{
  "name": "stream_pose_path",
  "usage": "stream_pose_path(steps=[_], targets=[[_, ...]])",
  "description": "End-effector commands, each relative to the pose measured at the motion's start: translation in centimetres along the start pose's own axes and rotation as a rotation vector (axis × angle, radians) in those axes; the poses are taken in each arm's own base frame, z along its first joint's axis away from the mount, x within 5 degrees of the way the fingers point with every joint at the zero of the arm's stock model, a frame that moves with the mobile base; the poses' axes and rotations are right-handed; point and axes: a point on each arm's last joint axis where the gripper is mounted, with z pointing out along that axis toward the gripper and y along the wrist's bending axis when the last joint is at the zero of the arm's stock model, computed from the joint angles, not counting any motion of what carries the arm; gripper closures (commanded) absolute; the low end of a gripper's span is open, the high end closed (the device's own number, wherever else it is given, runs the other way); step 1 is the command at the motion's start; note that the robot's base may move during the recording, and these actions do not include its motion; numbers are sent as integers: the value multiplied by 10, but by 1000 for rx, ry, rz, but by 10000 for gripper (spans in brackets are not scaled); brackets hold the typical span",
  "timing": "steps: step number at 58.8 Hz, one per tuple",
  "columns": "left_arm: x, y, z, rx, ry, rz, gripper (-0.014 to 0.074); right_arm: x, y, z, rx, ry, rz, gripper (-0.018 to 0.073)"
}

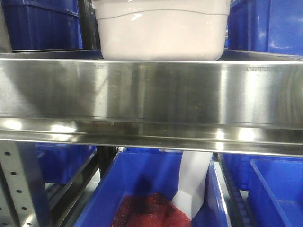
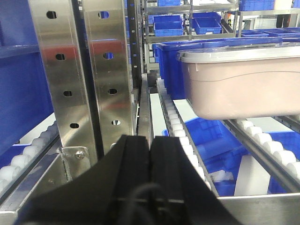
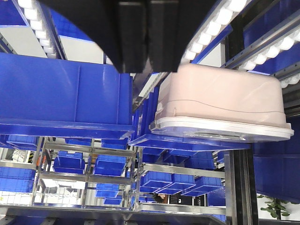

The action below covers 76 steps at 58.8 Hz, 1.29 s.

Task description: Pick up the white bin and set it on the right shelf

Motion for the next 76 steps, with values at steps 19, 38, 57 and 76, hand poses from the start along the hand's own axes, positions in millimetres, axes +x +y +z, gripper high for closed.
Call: stream_pose_path(steps=[19, 38, 57, 76], targets=[[4, 3, -8, -60, -81, 88, 715, -13, -4, 0, 43, -78, 14, 490], [81, 3, -23, -196, -113, 7, 715, -13, -4, 0, 43, -78, 14, 490], [110, 3, -18, -208, -84, 2, 715, -13, -4, 0, 43, -78, 14, 490], [110, 3, -18, -208, -86, 2, 715, -13, -4, 0, 43, -78, 14, 490]])
